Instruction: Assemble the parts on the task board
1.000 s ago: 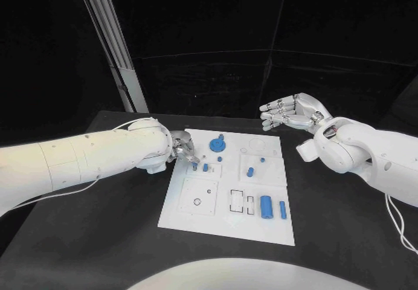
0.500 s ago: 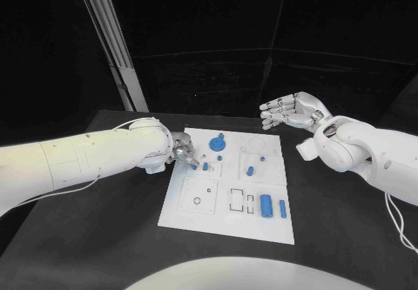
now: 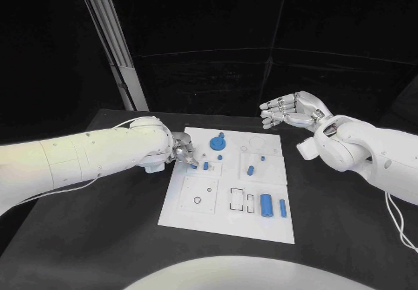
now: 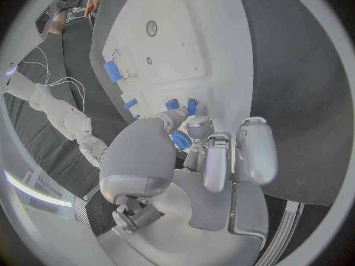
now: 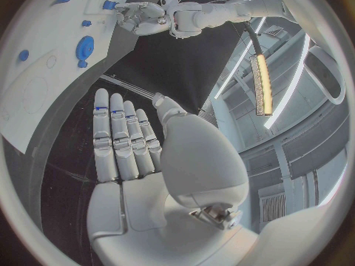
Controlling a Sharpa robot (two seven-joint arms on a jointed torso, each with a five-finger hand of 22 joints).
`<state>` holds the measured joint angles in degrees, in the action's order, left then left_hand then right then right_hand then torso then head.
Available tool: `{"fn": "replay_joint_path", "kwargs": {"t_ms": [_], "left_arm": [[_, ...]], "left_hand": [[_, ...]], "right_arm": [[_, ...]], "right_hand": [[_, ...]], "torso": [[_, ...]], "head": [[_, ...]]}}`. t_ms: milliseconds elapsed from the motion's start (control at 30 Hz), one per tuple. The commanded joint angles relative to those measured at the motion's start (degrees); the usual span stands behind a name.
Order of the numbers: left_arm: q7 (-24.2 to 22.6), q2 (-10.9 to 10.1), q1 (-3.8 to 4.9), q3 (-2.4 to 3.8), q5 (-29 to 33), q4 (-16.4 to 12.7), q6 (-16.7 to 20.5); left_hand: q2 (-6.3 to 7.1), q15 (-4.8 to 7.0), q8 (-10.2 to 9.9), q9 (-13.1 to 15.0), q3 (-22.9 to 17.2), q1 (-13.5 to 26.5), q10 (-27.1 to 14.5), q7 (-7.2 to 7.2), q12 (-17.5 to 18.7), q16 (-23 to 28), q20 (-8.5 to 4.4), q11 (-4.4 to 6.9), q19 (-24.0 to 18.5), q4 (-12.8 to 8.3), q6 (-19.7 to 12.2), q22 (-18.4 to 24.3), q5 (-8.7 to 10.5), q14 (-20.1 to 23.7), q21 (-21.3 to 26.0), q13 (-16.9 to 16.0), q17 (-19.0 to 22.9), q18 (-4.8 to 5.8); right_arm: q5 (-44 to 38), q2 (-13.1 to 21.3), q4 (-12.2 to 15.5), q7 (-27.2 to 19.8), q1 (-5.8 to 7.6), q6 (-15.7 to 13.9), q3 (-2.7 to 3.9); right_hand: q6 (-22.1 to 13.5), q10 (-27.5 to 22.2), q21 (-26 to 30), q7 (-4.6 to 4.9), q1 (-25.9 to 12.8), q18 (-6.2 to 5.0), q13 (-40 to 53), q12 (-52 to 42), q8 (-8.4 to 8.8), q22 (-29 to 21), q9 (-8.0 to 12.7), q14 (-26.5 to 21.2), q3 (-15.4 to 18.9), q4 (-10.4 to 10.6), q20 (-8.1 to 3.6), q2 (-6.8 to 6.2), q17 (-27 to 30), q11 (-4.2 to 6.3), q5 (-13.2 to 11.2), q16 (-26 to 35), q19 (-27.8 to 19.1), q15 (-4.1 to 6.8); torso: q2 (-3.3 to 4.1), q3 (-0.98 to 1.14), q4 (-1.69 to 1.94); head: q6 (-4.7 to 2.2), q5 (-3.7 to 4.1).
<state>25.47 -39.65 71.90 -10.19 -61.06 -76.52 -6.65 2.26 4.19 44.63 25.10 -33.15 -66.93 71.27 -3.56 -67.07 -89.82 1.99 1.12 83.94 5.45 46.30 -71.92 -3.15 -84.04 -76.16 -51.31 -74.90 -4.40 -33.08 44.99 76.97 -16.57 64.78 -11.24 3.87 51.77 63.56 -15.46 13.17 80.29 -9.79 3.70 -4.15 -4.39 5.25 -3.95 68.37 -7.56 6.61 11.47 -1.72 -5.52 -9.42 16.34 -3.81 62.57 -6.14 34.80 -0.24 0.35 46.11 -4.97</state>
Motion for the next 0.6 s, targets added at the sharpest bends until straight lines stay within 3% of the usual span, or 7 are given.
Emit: {"fn": "replay_joint_path", "kwargs": {"t_ms": [33,333,600], "left_arm": [[0.3,0.2,-0.05,-0.05,-0.3,0.0,-1.2],[0.2,1.2,-0.22,-0.06,-0.3,1.0,-1.5],[0.6,2.2,-0.49,-0.06,-0.3,2.3,-4.0]], "left_hand": [[-0.33,0.43,0.3,-0.1,-5.5,-0.5,0.4,0.27,-0.1,-0.2,-0.42,-0.07,0.7,-5.2,-0.1,0.0,-0.22,-6.0,-0.1,0.1,-15.1,0.43],[-0.15,0.45,0.5,0.0,-5.8,-0.3,0.4,0.28,-0.1,-0.2,-0.45,-0.06,0.6,-5.2,0.0,0.1,-0.21,-6.0,0.0,0.1,-15.1,0.41],[0.26,0.47,0.9,0.1,-5.9,1.2,0.5,0.40,0.0,-0.2,-0.49,-0.01,0.6,-4.5,0.2,0.2,-0.15,-6.0,0.2,0.3,-15.1,0.37]], "right_arm": [[0.0,-0.1,0.0,-0.6,0.11,0.5,0.03],[0.0,-0.2,0.0,-0.6,0.11,0.6,0.03],[0.0,-0.1,0.5,-0.5,0.10,0.7,0.03]], "right_hand": [[-0.4,-0.4,0.3,0.33,-0.4,-0.56,-0.1,-0.2,-0.09,-0.1,0.0,-0.3,-0.1,-0.3,0.20,0.08,0.1,-0.07,-0.3,0.0,0.1,-0.07],[-0.4,-0.4,0.3,0.33,-0.4,-0.56,-0.1,-0.2,-0.09,-0.1,0.0,-0.3,-0.1,-0.3,0.20,0.08,0.1,-0.07,-0.3,0.0,0.1,-0.07],[-0.4,-0.4,0.4,0.34,-0.4,-0.56,-0.1,-0.2,-0.09,-0.1,0.0,-0.3,-0.1,-0.3,0.21,0.12,0.1,-0.08,-0.3,0.0,0.1,-0.08]], "torso": [[0.02,-0.01,-0.02],[0.04,0.01,-0.08],[0.04,0.06,-0.07]], "head": [[-0.02,-0.07],[-0.06,-0.08],[0.02,-0.10]]}}
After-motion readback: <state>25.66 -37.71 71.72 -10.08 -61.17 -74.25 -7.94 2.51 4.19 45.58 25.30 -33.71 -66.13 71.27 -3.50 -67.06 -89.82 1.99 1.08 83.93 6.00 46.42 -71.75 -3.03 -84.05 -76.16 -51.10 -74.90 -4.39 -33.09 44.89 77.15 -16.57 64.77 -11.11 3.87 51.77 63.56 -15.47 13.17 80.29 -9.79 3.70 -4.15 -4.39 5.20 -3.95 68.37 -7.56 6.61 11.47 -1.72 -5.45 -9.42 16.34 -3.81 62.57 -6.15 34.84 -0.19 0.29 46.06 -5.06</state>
